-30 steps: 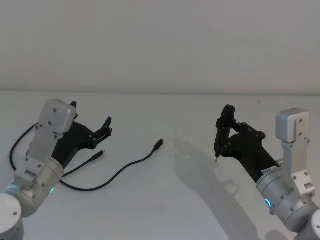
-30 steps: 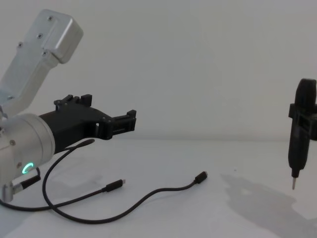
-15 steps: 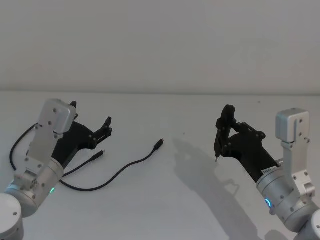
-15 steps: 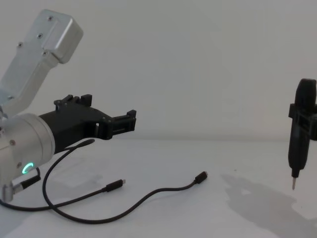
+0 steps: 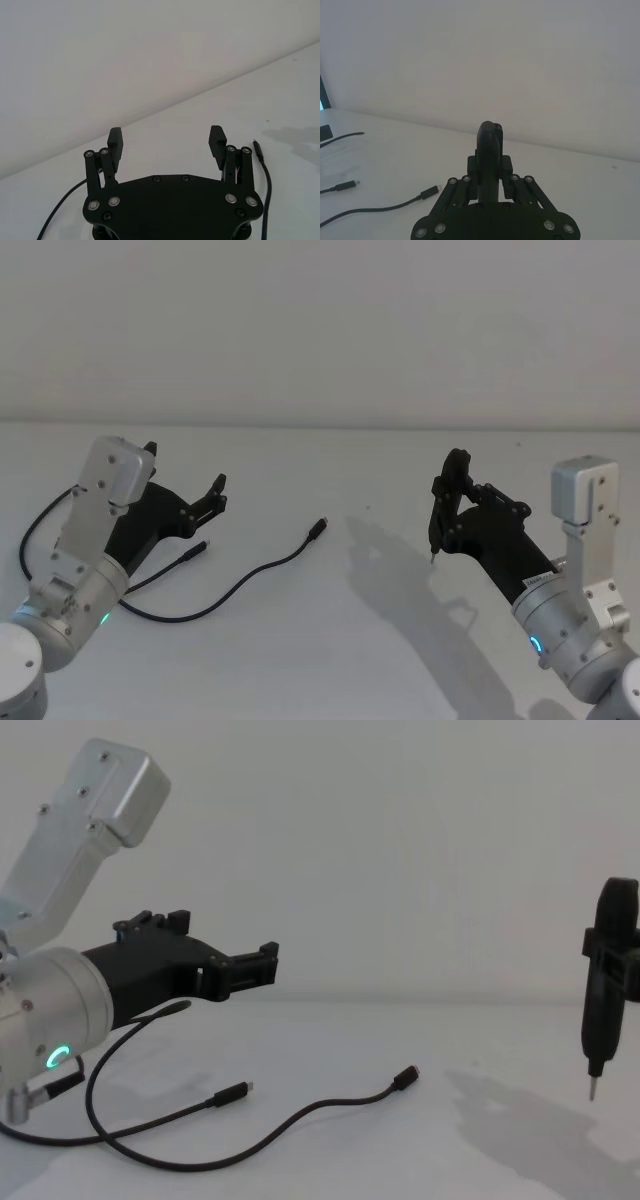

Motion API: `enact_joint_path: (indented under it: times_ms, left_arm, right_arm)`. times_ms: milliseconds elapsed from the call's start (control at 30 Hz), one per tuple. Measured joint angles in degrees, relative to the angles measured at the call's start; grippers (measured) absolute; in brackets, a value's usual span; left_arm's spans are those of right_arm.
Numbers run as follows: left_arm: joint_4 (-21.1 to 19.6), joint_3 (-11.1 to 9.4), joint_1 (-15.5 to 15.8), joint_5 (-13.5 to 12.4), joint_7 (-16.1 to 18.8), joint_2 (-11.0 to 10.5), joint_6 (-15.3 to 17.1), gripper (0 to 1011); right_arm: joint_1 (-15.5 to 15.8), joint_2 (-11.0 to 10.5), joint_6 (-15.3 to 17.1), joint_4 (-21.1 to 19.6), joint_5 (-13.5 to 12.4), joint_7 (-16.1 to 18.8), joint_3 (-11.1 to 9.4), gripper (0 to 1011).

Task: Pick up the data cable with the one hand.

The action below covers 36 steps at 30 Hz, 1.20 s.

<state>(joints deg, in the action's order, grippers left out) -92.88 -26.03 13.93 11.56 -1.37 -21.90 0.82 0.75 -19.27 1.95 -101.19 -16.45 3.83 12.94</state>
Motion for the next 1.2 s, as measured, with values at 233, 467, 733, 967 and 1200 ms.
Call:
enact_joint_path:
  times_ms: [233,467,733,967,1200]
  left_arm:
    - [1.2,-0.5,1.5,1.1,-3.7,-0.3,0.1,1001]
    - [2.5,-1.2,3.1,2.8,-8.7,-0.8,0.4,1001]
    - [4.2,-2.1,5.5,5.0,-15.4,-1.6,1.8,1001]
    - [5.8,-3.2,7.9,7.0,-22.1,-2.6,4.0,1001]
    - [7.4,-5.3,11.0,8.5,-29.0,-3.9,6.8,1001]
  right_arm:
    - [-1.1,0.7,-0.3,1.0,0.3,0.1,0.3,274]
    - [-3.2,2.1,-1.3,2.8,1.0,0.4,1.0,274]
    - [-5.8,3.8,-2.4,5.5,1.4,1.2,1.9,275]
    - [-8.0,5.2,-3.1,8.2,1.5,2.2,2.5,275]
    - [-9.8,6.3,-3.5,10.5,1.4,3.2,2.8,275]
